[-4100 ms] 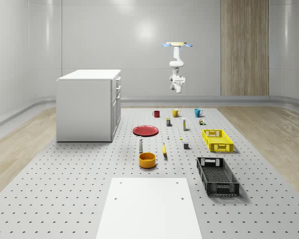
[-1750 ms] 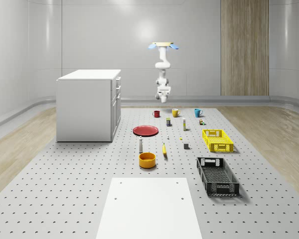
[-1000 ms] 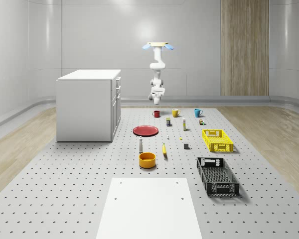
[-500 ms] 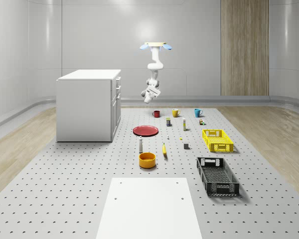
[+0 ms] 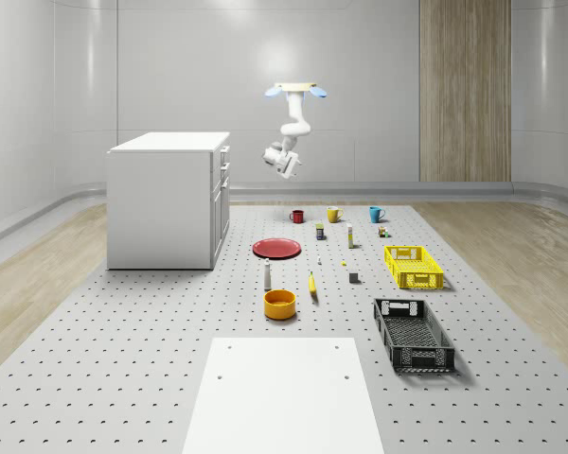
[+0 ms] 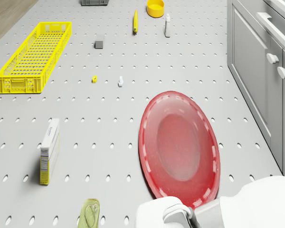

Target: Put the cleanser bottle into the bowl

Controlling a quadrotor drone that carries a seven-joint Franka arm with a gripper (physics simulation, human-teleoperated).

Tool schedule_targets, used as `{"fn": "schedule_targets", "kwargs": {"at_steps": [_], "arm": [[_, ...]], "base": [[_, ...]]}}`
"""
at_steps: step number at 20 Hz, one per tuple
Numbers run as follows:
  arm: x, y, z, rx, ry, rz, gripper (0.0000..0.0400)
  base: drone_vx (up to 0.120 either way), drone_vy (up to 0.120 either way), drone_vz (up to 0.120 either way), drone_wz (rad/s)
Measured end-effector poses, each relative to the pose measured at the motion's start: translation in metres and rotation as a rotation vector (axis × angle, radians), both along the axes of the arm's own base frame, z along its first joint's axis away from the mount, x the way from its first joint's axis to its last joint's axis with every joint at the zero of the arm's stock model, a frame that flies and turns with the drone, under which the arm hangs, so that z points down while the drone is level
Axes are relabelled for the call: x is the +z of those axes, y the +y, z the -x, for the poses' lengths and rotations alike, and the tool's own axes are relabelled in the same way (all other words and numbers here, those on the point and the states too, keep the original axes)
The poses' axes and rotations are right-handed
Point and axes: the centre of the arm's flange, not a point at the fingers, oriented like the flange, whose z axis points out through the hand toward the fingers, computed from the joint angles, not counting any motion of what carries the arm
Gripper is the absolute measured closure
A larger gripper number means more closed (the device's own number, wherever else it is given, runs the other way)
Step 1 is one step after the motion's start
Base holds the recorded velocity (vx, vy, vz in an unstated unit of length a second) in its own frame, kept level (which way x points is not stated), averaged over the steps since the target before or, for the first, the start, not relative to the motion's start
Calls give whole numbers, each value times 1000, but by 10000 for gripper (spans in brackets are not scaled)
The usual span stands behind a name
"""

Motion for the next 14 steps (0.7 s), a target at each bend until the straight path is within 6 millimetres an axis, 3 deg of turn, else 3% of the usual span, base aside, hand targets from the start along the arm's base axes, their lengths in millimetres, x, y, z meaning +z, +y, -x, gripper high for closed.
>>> {"fn": "schedule_targets", "kwargs": {"at_steps": [3,6,11,14], "arm": [[-24,-26,-1,-13,1,357,0],[-34,-46,-1,-20,4,587,0],[-39,-65,-1,-25,8,784,0],[-40,-71,-1,-26,9,841,0]], "base": [[120,0,-120,0],[120,-120,-120,0],[120,-32,-112,0],[120,0,0,0]]}}
